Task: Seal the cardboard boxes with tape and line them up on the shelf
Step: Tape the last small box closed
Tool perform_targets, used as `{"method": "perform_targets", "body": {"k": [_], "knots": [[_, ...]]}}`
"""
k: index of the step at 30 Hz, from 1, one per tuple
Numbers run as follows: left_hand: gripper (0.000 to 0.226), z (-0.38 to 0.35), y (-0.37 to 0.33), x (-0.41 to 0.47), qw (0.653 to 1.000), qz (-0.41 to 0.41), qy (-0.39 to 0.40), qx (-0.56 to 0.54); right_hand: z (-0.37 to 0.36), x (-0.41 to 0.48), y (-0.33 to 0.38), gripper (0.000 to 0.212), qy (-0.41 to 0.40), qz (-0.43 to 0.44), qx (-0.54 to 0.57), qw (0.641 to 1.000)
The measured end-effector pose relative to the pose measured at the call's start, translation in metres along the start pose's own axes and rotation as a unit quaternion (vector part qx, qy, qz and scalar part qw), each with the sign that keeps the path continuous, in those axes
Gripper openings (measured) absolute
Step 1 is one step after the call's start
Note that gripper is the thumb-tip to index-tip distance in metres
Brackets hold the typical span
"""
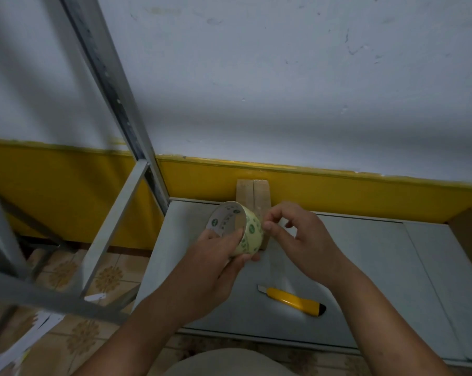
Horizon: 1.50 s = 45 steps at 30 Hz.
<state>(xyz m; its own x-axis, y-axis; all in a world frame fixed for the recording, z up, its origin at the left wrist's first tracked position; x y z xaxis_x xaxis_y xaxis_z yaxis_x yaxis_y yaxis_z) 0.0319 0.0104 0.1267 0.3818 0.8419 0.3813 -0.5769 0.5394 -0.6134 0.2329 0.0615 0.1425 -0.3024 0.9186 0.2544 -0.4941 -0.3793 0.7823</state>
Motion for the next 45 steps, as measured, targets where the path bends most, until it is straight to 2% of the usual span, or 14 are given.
{"method": "perform_targets", "body": {"k": [6, 18, 21, 23, 25, 27, 32, 38, 41, 45], "knots": [[0.020, -0.001, 0.002, 0.000, 1.000, -0.016, 0.014, 0.021, -0.007, -0.003, -0.004, 0.014, 0.081, 0.006, -0.035, 0.996], [0.028, -0.011, 0.007, 0.000, 0.998, 0.003, 0.029, 0.057, -0.014, -0.011, -0.005, 0.021, 0.086, -0.065, 0.083, 0.991], [0.024, -0.008, 0.009, -0.001, 0.999, 0.006, 0.023, 0.042, -0.013, -0.013, -0.006, 0.015, 0.029, -0.083, 0.122, 0.989], [0.021, -0.004, 0.008, -0.001, 1.000, 0.007, 0.012, 0.028, -0.010, -0.014, -0.010, 0.006, -0.025, -0.084, 0.101, 0.991], [0.019, -0.003, 0.007, -0.001, 1.000, 0.008, 0.000, 0.019, -0.010, -0.015, -0.010, 0.022, -0.051, -0.051, 0.041, 0.997], [0.022, -0.004, 0.007, 0.000, 1.000, 0.007, -0.009, 0.021, -0.013, -0.017, -0.008, 0.030, -0.075, -0.026, 0.036, 0.996], [0.031, -0.008, 0.009, 0.002, 0.999, 0.016, -0.003, 0.040, -0.014, -0.019, -0.004, 0.016, -0.162, -0.023, 0.055, 0.985], [0.039, -0.016, 0.013, 0.004, 0.996, 0.021, -0.010, 0.083, -0.028, -0.018, -0.004, 0.021, -0.206, 0.034, -0.105, 0.972], [0.034, -0.018, 0.013, 0.007, 0.994, 0.019, -0.010, 0.106, -0.033, -0.017, -0.002, 0.015, -0.194, 0.000, -0.135, 0.972], [0.030, -0.021, 0.013, 0.009, 0.991, 0.022, 0.000, 0.130, -0.036, -0.011, -0.007, 0.018, -0.098, -0.152, -0.003, 0.984]]}}
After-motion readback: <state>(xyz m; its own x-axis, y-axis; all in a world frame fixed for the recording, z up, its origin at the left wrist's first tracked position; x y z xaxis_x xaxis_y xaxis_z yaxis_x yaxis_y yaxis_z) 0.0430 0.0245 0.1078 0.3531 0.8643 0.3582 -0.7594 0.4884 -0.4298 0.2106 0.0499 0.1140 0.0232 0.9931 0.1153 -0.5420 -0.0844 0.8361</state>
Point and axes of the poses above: each hand's wrist, its own x-axis towards the middle knuckle, its own z-axis out of the back of the hand, y = z × x, the point moved 3 cm from there along x, towards the middle knuckle, and after that the axes turned 3 degrees about -y, right-handed, at the moved point
